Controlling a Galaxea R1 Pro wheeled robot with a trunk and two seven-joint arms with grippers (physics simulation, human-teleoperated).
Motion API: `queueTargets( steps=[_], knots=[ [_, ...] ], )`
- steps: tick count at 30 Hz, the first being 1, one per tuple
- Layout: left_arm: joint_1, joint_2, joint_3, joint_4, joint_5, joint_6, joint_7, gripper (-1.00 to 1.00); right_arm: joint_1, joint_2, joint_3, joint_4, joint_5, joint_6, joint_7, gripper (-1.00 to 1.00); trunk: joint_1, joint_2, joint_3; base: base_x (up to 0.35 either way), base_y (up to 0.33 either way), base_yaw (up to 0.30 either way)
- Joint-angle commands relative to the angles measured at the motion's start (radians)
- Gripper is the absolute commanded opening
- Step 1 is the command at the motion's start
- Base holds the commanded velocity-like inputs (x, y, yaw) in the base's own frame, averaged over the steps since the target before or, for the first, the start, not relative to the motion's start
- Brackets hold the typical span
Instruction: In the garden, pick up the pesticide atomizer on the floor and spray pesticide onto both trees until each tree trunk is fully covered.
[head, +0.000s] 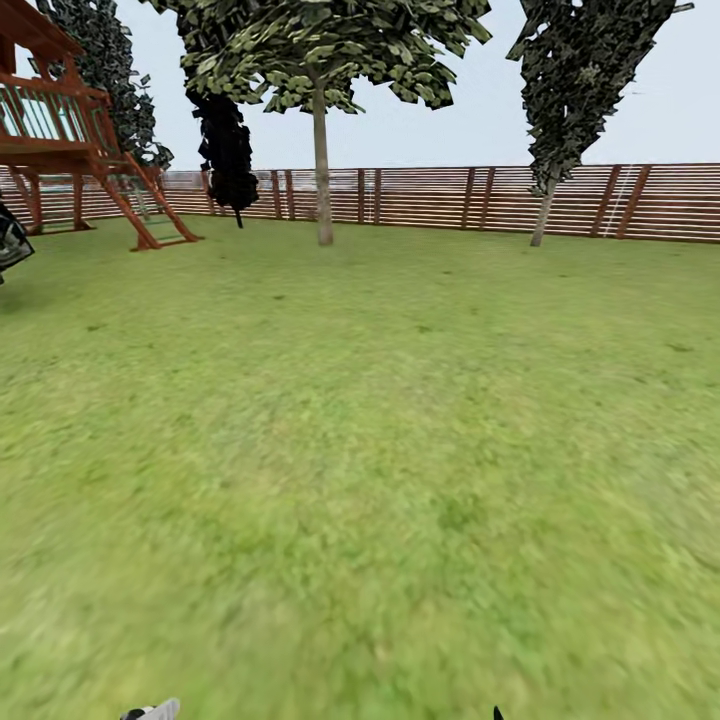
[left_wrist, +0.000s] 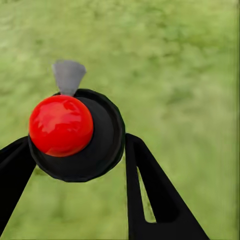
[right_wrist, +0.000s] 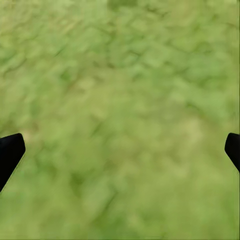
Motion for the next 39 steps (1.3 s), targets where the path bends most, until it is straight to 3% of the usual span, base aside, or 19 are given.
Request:
queueTargets(
  steps=[1,39],
  knots=[
    [0.000,0.000,0.000,0.000,-0.001,0.000,0.000,-1.00,0.000,0.000,0.000,0.000,0.000,0.000,0.000,1.00,0.000,0.000,0.000,0.339,0.000,0.000],
    [0.000,0.000,0.000,0.001,0.000,0.000,0.000,-1.00,0.000,0.000,0.000,0.000,0.000,0.000,0.000,1.00,0.000,0.000,0.000,0.339,0.000,0.000]
  ],
)
